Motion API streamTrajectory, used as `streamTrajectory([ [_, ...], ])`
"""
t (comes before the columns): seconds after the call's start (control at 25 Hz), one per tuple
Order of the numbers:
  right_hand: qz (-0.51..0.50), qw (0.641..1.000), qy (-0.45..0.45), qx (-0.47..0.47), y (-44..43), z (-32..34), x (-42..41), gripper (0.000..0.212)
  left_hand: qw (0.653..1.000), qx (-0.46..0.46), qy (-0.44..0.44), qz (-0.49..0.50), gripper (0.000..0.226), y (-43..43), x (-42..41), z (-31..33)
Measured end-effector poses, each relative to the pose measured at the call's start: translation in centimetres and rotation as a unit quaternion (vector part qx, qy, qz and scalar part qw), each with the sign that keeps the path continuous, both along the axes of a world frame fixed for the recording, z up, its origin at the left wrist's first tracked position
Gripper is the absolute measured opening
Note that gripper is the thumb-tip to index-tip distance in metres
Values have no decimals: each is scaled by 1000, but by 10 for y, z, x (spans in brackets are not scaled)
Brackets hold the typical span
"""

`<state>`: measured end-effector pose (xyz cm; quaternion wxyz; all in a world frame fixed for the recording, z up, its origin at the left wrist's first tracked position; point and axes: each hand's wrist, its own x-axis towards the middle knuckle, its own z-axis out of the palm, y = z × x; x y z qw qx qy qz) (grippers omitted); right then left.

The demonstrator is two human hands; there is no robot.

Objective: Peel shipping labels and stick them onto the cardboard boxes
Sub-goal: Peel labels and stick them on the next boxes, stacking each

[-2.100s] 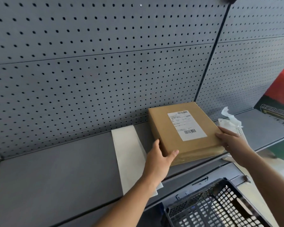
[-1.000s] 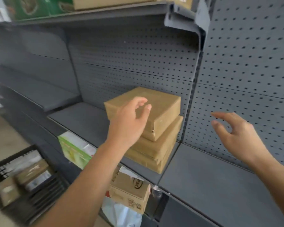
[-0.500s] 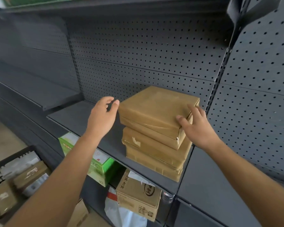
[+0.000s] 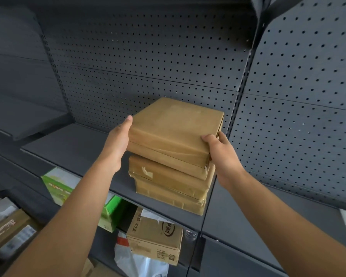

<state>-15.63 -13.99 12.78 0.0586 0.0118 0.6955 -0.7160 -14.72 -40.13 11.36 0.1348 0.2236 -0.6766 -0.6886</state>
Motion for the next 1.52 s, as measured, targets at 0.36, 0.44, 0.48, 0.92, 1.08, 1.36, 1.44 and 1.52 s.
streamTrajectory([
  [0.36, -39, 998, 45, 5, 150, 31, 41, 33, 993, -36, 62, -97, 53, 132, 43, 30],
  [0.44, -51, 997, 51, 8, 192, 32, 54, 35, 989, -34, 65, -130, 52, 172, 46, 24],
  [0.48, -64, 997, 50, 10, 214, 31, 62, 36, 986, -39, 66, -148, 52, 194, 47, 20],
  [0.92, -114, 993, -10, -16, 342, -52, 84, 46, 967, -23, 10, -255, 38, 327, 50, -58],
  [1.08, -109, 992, -52, -25, 354, -95, 77, 46, 965, -32, -31, -260, 44, 340, 53, -87],
  [1.36, -77, 993, -84, -39, 355, -145, 69, 51, 962, -56, -96, -250, 47, 342, 58, -115],
  [1.44, -70, 993, -85, -41, 354, -154, 68, 58, 962, -63, -105, -245, 48, 342, 59, -121],
  [1.52, -69, 993, -82, -52, 355, -159, 66, 61, 961, -71, -107, -244, 49, 343, 60, -124],
])
